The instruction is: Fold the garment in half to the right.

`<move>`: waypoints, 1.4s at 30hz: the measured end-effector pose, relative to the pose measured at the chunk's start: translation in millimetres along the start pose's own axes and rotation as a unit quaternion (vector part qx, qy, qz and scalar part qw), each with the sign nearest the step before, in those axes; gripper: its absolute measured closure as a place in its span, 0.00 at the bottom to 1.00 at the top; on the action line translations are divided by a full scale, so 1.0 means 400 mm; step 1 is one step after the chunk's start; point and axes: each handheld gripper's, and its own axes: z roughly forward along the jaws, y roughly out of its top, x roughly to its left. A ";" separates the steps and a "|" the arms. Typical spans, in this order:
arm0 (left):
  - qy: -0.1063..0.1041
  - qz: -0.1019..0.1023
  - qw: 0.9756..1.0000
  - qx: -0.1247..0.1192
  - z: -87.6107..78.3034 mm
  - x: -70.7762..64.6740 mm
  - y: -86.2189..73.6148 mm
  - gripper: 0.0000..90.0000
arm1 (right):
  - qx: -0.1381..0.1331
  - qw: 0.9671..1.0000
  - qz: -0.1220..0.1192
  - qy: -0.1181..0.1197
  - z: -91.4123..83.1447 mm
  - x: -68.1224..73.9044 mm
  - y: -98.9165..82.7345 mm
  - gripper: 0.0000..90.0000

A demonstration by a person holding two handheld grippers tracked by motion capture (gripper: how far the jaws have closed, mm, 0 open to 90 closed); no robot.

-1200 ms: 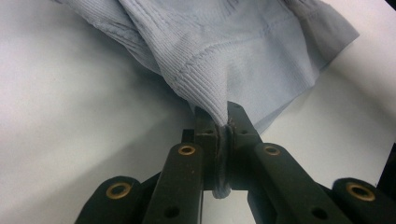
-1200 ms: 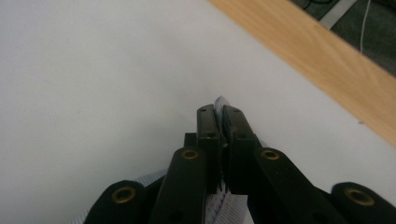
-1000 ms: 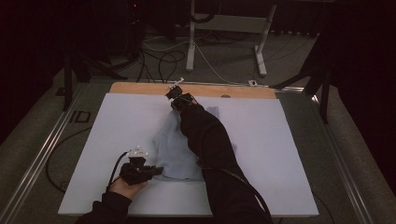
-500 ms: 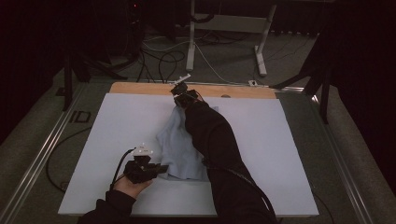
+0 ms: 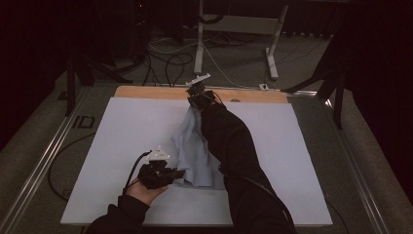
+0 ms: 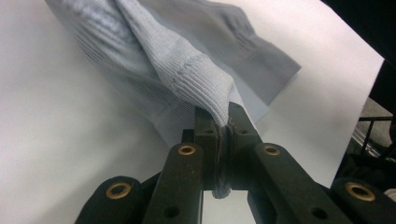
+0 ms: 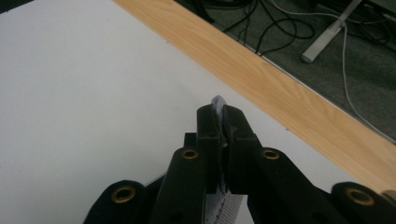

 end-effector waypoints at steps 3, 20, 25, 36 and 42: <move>-0.002 0.006 1.000 0.001 0.006 -0.011 0.013 0.96 | -0.006 1.000 0.007 0.003 -0.017 -0.017 -0.007 0.97; -0.022 0.044 0.999 0.019 0.084 -0.086 0.081 0.96 | -0.025 0.999 0.025 0.001 -0.080 -0.099 -0.061 0.97; -0.026 0.048 0.998 0.022 0.107 -0.099 0.089 0.96 | -0.029 0.999 0.028 0.000 -0.093 -0.120 -0.077 0.97; -0.034 0.062 0.997 0.030 0.149 -0.129 0.117 0.96 | -0.040 0.998 0.040 -0.001 -0.113 -0.152 -0.104 0.97; -0.038 0.070 0.996 0.036 0.175 -0.148 0.132 0.96 | -0.042 0.998 0.048 -0.001 -0.124 -0.174 -0.120 0.97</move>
